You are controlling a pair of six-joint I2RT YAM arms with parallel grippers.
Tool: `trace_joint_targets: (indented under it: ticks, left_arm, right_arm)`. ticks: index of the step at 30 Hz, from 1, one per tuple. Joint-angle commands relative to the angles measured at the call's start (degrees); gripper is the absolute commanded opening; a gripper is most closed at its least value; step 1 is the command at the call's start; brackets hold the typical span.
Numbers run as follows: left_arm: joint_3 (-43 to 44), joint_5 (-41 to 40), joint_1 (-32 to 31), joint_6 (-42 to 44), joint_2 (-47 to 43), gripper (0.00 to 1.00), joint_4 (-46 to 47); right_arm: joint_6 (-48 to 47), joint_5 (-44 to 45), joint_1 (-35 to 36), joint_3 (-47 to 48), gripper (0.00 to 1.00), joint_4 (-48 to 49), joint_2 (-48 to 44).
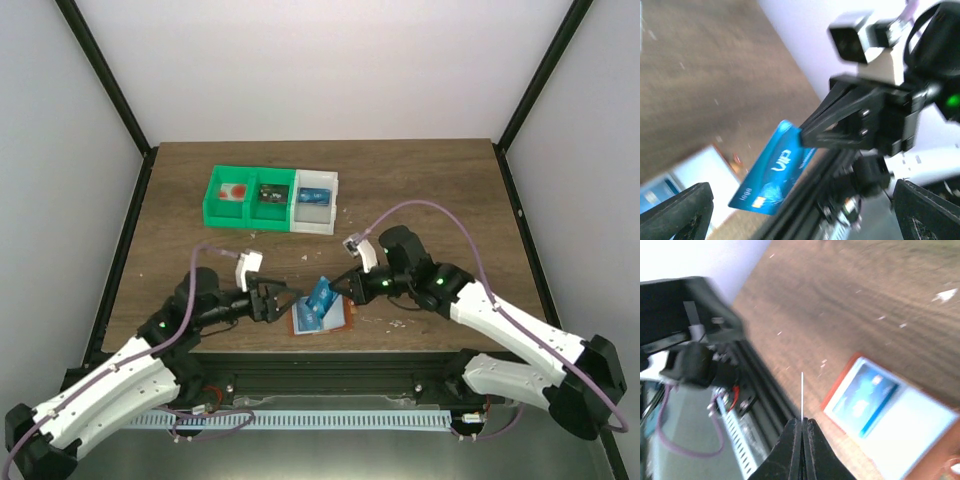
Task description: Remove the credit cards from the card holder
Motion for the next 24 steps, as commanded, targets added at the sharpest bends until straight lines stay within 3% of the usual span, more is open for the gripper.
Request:
trace_joint_targets:
  ticks: [1, 9, 14, 24]
  left_arm:
    - [5.13, -16.33, 0.1, 5.41, -3.28, 1.0, -8.99]
    - [8.72, -26.06, 0.12, 12.36, -0.92, 1.0, -11.76]
    - [10.38, -26.76, 0.13, 18.03, 0.92, 1.0, -14.17]
    - [8.93, -27.21, 0.14, 18.96, -0.55, 1.0, -12.86]
  right_arm:
    - [5.76, 11.96, -2.83, 1.64, 0.0, 7.05, 3.47]
    - [13.79, 21.01, -8.08, 5.65, 0.0, 19.54, 14.36]
    - [16.49, 26.29, -8.65, 9.91, 0.0, 25.12, 22.4]
    - [20.84, 34.75, -9.82, 19.25, 0.0, 32.0, 36.3]
